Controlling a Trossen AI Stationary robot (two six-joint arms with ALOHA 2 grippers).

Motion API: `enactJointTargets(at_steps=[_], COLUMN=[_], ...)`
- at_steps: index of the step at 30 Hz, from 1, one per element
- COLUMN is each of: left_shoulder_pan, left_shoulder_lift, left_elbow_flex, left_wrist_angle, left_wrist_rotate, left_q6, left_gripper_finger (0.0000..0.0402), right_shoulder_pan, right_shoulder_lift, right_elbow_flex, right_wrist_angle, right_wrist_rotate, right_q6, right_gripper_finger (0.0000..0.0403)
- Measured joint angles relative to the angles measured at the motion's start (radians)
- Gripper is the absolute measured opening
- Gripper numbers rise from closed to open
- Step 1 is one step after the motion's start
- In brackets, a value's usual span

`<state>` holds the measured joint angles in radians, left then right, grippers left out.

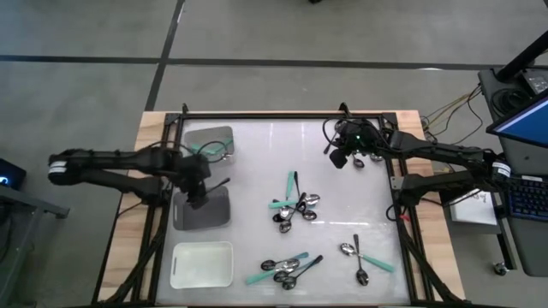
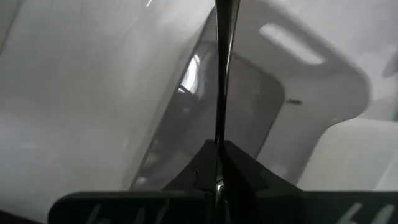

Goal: Sort silverware by color (type)
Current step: Put the black spoon into the black bin

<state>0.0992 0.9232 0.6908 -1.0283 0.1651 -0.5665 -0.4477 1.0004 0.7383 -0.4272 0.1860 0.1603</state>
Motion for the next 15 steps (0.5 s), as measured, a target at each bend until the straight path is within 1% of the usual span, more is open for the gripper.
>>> enactJointTargets(at_steps=[4, 7, 10, 12, 15], left_shoulder_pan=[-0.001, -0.001, -0.001, -0.001, -0.001], left_shoulder_lift=[-0.032, -0.037, -0.029, -0.023, -0.015], left_elbow_flex=[-0.054, -0.067, -0.069, -0.069, -0.069], left_wrist_angle=[0.000, 0.005, 0.006, 0.006, 0.001], left_wrist_rotate=[0.016, 0.056, 0.068, 0.074, 0.110], left_q6=[-0.035, -0.043, -0.059, -0.071, -0.073], left_gripper_finger=[0.0000, 0.0000, 0.0001, 0.0008, 0.0024], right_shoulder_pan=[0.000, 0.000, 0.000, 0.000, 0.000], right_shoulder_lift=[0.000, 0.000, 0.000, 0.000, 0.000], right_elbow_flex=[0.000, 0.000, 0.000, 0.000, 0.000], right_wrist_angle=[0.000, -0.001, -0.001, -0.001, -0.001], right_wrist_rotate=[0.000, 0.000, 0.000, 0.000, 0.000], right_q6=[0.023, 0.025, 0.025, 0.025, 0.024], right_gripper_finger=[0.0054, 0.0054, 0.0054, 0.0054, 0.0054])
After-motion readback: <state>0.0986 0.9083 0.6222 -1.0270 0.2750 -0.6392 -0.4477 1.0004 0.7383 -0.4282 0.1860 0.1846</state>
